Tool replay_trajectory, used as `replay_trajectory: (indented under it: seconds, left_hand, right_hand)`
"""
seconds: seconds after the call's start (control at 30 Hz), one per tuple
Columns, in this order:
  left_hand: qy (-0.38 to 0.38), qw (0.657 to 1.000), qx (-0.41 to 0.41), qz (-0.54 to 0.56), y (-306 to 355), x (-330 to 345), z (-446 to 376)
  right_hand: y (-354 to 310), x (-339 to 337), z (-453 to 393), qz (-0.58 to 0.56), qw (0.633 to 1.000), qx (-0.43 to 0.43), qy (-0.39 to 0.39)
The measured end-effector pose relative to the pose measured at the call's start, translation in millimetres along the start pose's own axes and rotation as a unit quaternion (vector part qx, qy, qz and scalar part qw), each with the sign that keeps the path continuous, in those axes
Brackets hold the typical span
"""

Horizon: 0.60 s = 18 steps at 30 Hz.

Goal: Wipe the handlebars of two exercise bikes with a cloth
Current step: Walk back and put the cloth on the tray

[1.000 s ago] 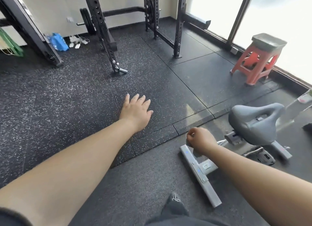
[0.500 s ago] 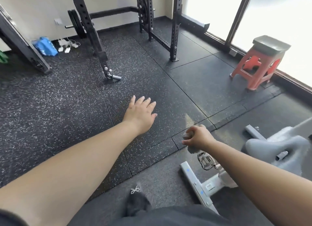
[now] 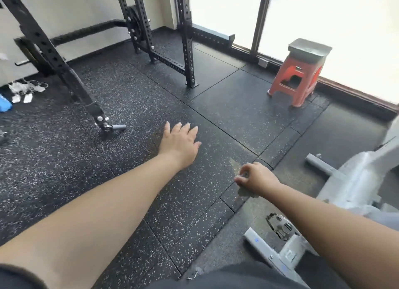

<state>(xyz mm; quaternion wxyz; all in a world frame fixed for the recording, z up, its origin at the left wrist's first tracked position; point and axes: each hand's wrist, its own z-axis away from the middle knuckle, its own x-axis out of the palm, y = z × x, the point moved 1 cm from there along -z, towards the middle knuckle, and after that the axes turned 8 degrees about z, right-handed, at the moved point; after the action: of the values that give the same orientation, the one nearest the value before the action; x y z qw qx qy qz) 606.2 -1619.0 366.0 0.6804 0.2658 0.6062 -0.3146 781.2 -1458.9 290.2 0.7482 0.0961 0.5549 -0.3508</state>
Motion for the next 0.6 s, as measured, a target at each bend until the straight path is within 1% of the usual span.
replay_trajectory:
  seconds: [0.13, 0.27, 0.37, 0.6]
  left_hand:
    - [-0.011, 1.000, 0.025, 0.013, 1, -4, -54]
    - [-0.003, 0.996, 0.083, -0.024, 15, -15, -114]
    - [0.004, 0.992, 0.118, -0.036, 32, -32, -169]
    - [-0.004, 0.986, 0.161, -0.049, 83, -53, -282]
  right_hand:
    - [2, -16, -32, 0.002, 0.998, 0.054, 0.015]
    - [15, -37, -71, 0.005, 0.996, 0.087, 0.020]
    - [34, -58, -107, -0.008, 0.993, 0.111, 0.029]
    - [88, -116, -185, -0.052, 0.988, 0.145, 0.028]
